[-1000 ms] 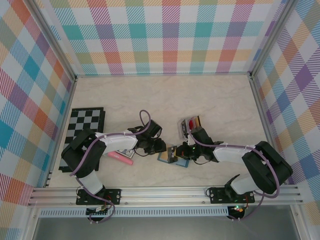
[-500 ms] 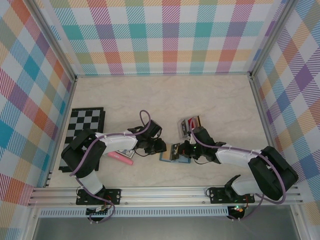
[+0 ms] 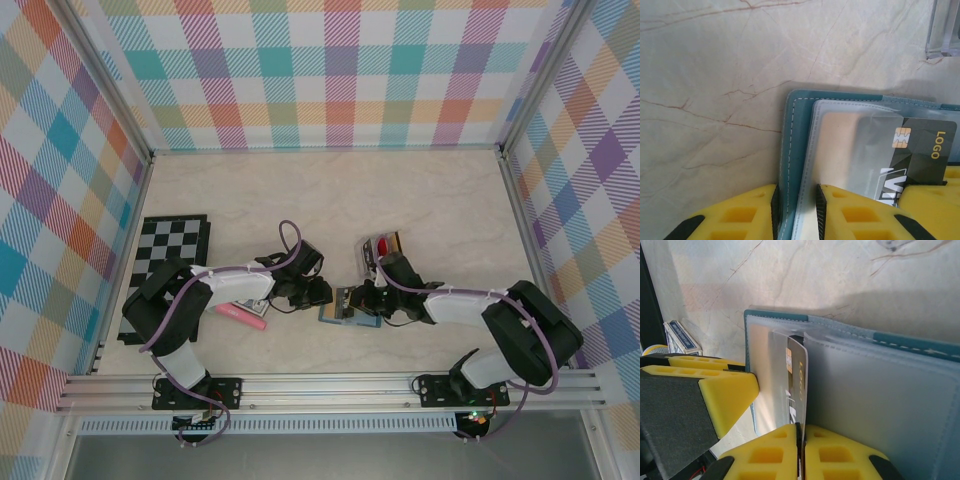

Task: Put the credit cards into the card holder
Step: Insert the credit card into the card slot.

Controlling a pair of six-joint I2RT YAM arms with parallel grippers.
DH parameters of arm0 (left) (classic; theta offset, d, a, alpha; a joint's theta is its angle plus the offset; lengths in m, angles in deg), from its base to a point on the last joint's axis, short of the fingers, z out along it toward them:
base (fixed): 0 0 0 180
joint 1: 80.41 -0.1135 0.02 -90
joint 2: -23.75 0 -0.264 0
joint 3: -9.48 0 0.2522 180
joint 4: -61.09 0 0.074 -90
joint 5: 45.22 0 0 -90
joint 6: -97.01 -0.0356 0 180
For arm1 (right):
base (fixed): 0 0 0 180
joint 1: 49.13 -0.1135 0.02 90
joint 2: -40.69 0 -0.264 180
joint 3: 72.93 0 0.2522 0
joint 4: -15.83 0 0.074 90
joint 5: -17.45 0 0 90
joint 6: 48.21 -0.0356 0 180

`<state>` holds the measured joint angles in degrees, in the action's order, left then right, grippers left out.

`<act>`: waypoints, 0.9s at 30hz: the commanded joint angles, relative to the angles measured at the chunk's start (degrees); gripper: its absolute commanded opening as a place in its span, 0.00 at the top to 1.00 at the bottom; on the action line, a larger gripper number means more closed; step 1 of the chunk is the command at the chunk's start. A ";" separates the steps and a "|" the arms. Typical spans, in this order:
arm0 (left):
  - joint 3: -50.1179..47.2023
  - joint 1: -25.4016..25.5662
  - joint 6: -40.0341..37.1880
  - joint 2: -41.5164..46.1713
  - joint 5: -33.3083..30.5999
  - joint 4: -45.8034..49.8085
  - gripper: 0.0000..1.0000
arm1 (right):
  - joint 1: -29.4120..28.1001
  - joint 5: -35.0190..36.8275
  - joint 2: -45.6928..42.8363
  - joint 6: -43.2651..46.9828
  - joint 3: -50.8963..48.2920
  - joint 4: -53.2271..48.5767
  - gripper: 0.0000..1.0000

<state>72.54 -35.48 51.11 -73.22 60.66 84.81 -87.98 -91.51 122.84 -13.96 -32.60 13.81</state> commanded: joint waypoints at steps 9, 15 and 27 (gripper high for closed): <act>-1.69 1.42 0.21 -0.68 -0.04 1.86 0.75 | -3.12 8.03 -0.22 0.77 7.00 -16.98 0.72; -1.64 1.44 0.30 -1.24 0.59 1.08 0.75 | -3.16 9.17 -2.24 2.99 8.01 -20.98 0.68; -2.09 1.41 0.51 -0.92 0.83 0.42 0.76 | -3.40 1.13 4.90 3.32 11.20 -12.83 0.90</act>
<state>72.21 -35.04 51.13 -73.22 61.73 84.02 -90.89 -87.10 126.62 -11.69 -23.47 -1.55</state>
